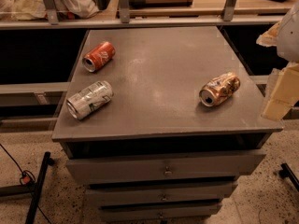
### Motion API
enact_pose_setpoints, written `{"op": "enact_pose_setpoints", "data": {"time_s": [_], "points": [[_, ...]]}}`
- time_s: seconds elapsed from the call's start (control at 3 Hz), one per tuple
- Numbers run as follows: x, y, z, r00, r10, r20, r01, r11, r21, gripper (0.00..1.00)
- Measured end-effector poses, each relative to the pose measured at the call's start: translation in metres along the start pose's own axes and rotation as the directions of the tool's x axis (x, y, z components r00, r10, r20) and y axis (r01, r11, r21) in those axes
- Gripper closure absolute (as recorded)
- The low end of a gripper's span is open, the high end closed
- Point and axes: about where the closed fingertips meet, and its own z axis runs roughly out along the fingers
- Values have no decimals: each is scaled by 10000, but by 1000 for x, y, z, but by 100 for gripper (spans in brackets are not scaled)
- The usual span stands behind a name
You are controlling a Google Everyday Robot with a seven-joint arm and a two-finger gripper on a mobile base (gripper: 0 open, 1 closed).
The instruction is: Place orange can upright
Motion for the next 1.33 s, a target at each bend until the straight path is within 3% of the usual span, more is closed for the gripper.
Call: {"op": "enact_pose_setpoints", "data": {"time_s": [0.67,1.0,1.33], "points": [[-1,-2,2,9993,-278,-265,285,9992,282,0],[8,-18,26,9914,-1112,-689,1142,9926,413,0],[7,-39,61,9489,-3003,-970,3012,9536,-55,0]]}}
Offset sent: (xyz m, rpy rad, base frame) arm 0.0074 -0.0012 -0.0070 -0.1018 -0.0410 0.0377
